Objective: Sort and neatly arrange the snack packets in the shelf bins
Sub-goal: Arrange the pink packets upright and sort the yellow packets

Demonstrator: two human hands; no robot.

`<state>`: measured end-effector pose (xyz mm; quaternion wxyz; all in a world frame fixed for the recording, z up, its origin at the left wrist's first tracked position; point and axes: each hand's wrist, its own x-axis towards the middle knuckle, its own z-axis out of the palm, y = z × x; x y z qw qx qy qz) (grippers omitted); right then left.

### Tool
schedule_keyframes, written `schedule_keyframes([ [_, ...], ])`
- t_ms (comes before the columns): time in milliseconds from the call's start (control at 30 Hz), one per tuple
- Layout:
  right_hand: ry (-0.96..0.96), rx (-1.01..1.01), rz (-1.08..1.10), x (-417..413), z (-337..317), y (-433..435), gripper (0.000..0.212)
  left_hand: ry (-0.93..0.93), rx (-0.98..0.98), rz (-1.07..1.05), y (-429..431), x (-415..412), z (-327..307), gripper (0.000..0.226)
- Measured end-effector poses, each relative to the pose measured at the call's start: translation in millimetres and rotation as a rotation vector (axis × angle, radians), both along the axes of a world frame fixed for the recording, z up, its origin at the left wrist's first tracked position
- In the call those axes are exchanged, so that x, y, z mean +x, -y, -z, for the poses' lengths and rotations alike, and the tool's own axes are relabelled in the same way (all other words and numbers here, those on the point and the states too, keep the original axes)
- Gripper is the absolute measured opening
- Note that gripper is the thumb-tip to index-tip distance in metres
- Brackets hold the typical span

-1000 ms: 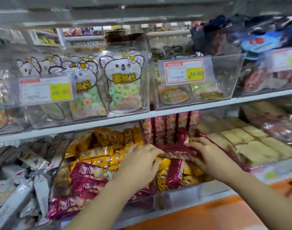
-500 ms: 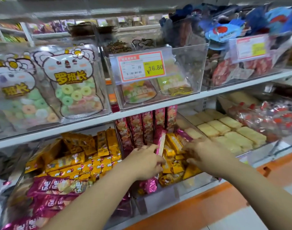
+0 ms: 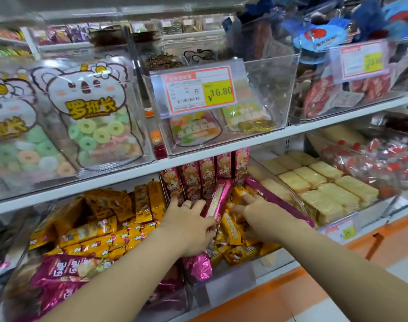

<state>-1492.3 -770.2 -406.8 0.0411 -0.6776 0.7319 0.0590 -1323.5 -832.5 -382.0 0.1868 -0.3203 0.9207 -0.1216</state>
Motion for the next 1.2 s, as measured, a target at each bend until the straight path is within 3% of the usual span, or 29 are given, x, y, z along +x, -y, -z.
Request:
schedule_keyframes([
  [100, 0.025, 0.132, 0.067, 2.1, 0.0, 6.7, 0.097, -0.018, 0.003, -0.008, 5.4, 4.8, 0.9, 0.042],
  [200, -0.114, 0.167, 0.08, 7.8, -0.4, 10.3, 0.106, -0.038, 0.043, -0.009, 7.6, 8.1, 1.7, 0.042],
  [500, 0.014, 0.077, 0.067, 5.0, 15.6, 10.0, 0.099, -0.106, 0.079, -0.004, 6.9, 11.8, 0.9, 0.041],
  [667, 0.111, -0.128, 0.077, 4.7, 22.6, 2.9, 0.077, -0.135, 0.095, -0.009, 6.4, 12.7, 0.9, 0.04],
  [1033, 0.356, -0.184, 0.127, 1.2, 22.9, 5.4, 0.051, -0.2, 0.114, -0.016, 7.8, 12.7, 5.2, 0.037],
  [1200, 0.398, -0.22, 0.159, -0.2, 3.2, -13.0, 0.049, -0.336, 0.125, -0.033, 6.0, 13.6, 5.9, 0.035],
])
